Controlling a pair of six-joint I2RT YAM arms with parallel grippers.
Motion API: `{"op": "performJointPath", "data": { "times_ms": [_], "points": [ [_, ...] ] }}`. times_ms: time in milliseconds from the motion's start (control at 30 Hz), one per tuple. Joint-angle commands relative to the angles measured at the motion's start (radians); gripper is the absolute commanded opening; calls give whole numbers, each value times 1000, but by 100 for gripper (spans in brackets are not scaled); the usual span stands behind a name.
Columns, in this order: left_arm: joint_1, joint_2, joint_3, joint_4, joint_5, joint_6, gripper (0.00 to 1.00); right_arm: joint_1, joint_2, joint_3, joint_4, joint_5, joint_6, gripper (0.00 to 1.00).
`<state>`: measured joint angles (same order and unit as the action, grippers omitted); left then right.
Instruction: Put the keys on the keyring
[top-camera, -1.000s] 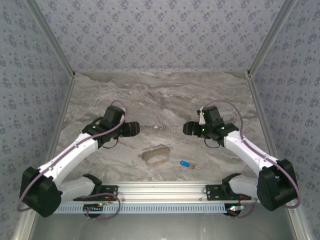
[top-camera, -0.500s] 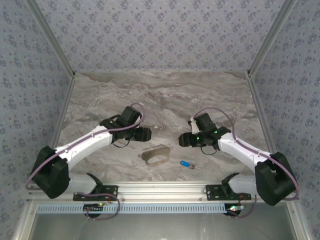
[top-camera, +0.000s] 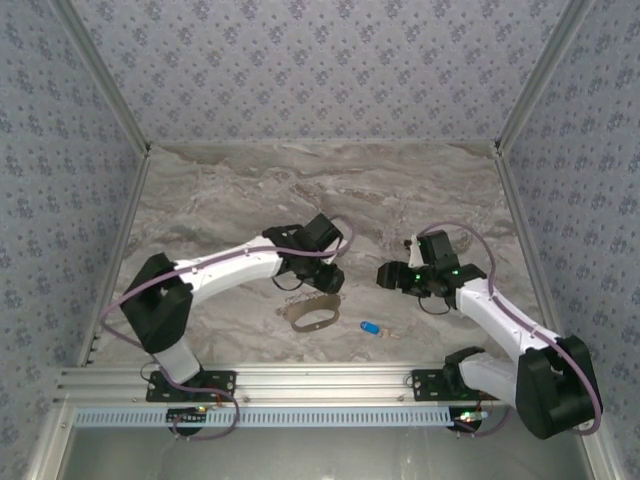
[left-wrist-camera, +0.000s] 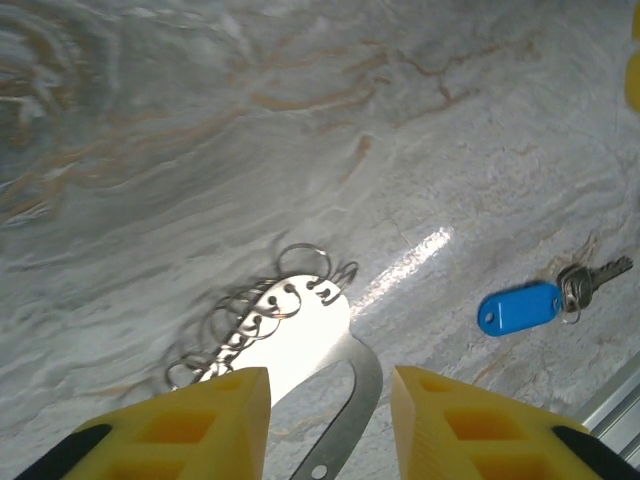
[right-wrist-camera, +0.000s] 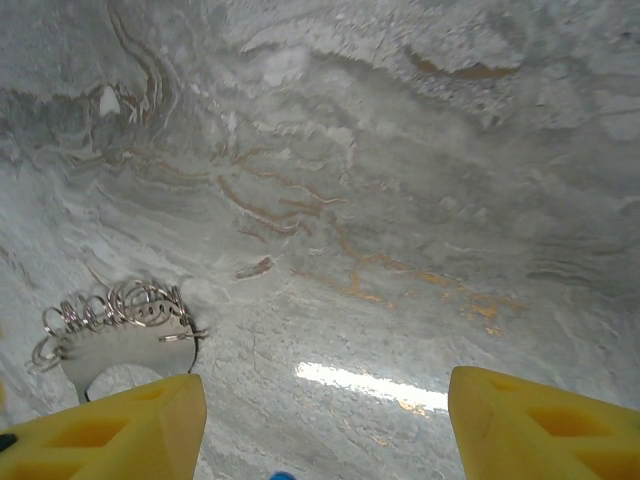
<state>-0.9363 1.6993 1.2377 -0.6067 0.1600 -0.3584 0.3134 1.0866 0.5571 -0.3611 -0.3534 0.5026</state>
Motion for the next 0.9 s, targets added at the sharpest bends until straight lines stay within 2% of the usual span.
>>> {"op": "performJointPath", "data": {
  "times_ms": [0, 367, 867],
  "points": [
    [-29, 45, 49, -65, -35, 33, 34, -27, -34, -21, -27, -31, 28, 68],
    [-61, 145, 97, -57, -60, 45, 28, -57, -83, -58, -38, -36, 40, 68],
    [-67, 202, 115, -47, -61, 54, 26, -73, -90, -75, -22, -36, 47, 68]
  ]
}}
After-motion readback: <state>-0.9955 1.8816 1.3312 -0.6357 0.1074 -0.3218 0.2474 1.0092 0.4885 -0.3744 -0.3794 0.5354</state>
